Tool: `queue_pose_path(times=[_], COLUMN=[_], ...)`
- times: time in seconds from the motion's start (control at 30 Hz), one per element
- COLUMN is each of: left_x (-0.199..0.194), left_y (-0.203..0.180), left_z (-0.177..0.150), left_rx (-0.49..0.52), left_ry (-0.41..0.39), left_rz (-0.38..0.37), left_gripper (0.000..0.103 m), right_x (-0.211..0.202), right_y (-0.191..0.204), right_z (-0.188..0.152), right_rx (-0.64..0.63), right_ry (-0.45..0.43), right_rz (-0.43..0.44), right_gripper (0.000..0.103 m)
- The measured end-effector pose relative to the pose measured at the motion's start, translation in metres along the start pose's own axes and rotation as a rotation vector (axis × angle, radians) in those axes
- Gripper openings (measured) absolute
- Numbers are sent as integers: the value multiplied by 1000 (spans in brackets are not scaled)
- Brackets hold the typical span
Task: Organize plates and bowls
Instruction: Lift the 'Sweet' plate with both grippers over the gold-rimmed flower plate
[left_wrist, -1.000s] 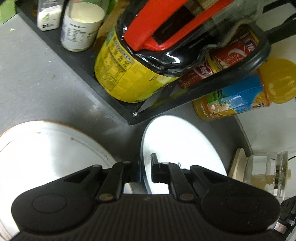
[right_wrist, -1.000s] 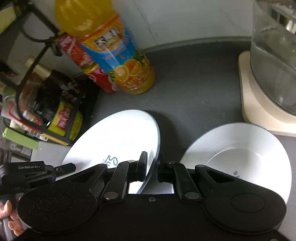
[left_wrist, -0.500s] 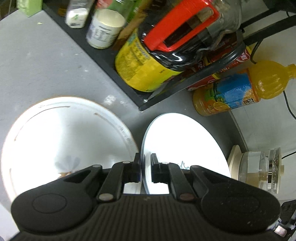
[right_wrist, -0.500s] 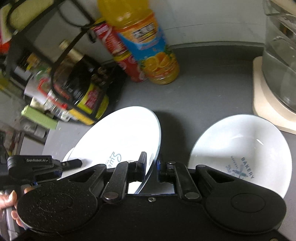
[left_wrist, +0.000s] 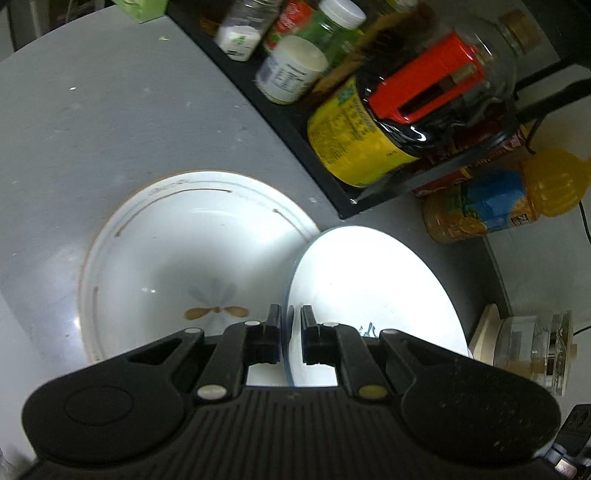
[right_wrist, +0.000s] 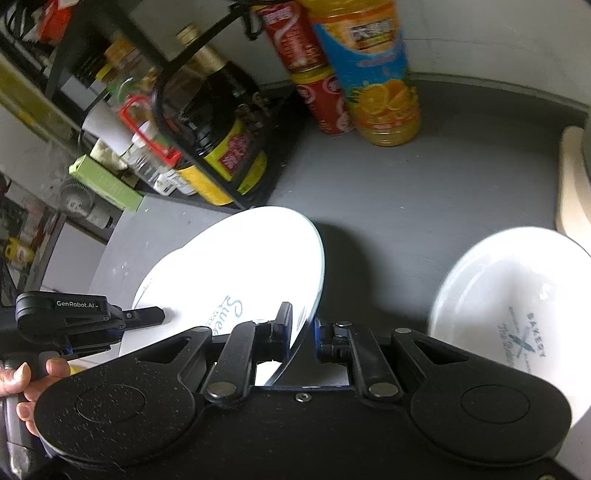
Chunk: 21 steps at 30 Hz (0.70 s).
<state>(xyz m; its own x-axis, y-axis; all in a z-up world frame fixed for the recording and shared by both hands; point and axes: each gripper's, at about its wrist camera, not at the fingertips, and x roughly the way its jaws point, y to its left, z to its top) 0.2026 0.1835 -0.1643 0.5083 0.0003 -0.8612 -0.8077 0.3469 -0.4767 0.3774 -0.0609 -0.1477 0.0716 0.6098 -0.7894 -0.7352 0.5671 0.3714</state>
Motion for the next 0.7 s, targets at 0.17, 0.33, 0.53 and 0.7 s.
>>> queue_pose_path(times=[0.17,0.33,0.53,0.7], left_x=[-8,-15,-20,-20], left_y=[16,33,54,73], left_z=[1,5,6,5], left_rx=[-25,-52,-69,-83], left_ry=[-18,-25,-22,-7], left_rz=[27,38,49,53], left_gripper=[8,8,9,9], right_x=[8,18,26,33], right_y=[16,33,51,62], right_z=[1,0,-5,-11], right_rx=[-41,-76,-108,-119], right_ry=[15,34,59,74], right_rz=[13,16,9,-13], right_gripper=[11,11,12,12])
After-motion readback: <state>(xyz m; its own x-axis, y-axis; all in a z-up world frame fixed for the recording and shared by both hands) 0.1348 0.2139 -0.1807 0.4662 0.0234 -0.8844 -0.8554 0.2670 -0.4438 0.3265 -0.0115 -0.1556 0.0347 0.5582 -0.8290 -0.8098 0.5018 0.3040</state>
